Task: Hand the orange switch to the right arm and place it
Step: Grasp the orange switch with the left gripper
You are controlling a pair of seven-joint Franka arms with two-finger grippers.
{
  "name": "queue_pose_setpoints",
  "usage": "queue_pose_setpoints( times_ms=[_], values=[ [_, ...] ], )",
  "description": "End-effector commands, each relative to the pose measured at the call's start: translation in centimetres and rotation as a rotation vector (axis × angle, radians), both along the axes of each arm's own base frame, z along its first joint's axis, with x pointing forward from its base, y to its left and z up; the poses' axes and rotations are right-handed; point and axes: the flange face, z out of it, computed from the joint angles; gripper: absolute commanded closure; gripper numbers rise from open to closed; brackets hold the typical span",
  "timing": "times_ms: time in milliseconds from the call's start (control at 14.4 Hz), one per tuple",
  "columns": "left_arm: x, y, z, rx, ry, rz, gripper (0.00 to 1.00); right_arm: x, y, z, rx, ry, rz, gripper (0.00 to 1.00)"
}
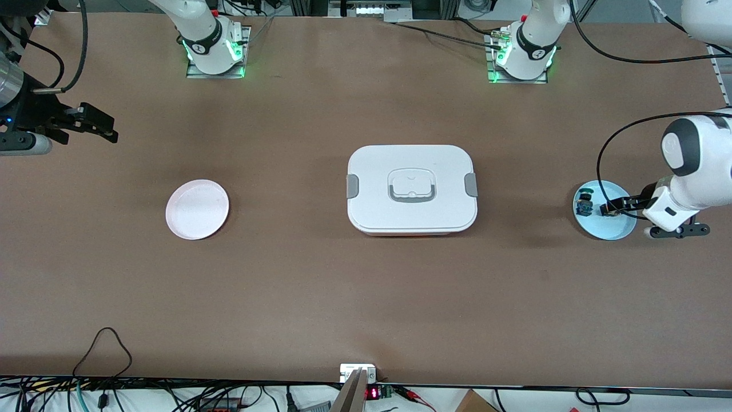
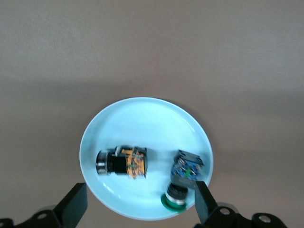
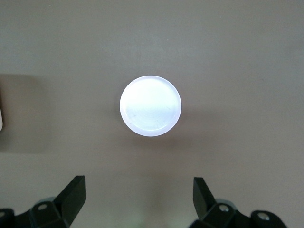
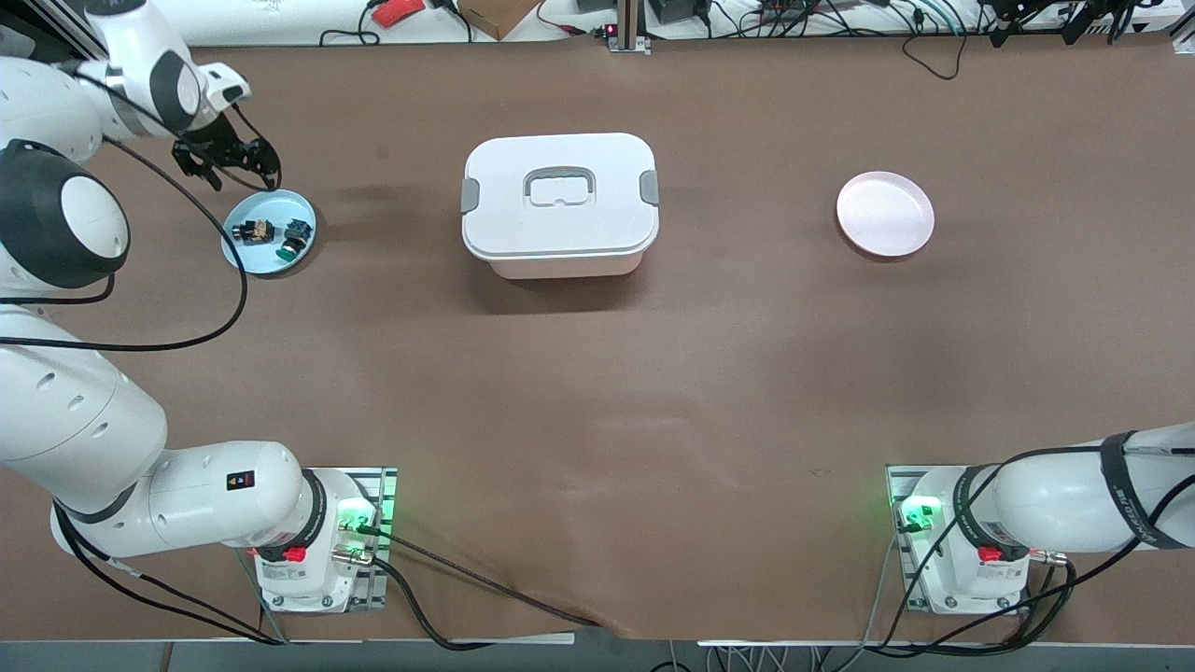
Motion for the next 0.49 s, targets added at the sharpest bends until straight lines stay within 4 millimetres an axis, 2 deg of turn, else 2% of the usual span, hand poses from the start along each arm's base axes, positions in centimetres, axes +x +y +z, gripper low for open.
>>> queue_pose_setpoints(
  times_ms=[0, 139, 416],
  values=[
    [-1.9, 1.0, -2.2, 0.015, -0.074, -0.052, 0.01, -0.2, -0.1, 0.5, -0.014, 0.004, -0.009, 0.0],
    [-2.7, 2.4, -4.3, 0.02, -0.099, -0.052, 0.01, -0.2, -0.1, 0.3, -0.014, 0.005, -0.012, 0.0],
    [-3.8, 3.1, -6.6, 0.032, -0.153, -0.056, 0.01, -0.2, -0.2, 0.4, -0.015, 0.005, -0.007, 0.0]
  ],
)
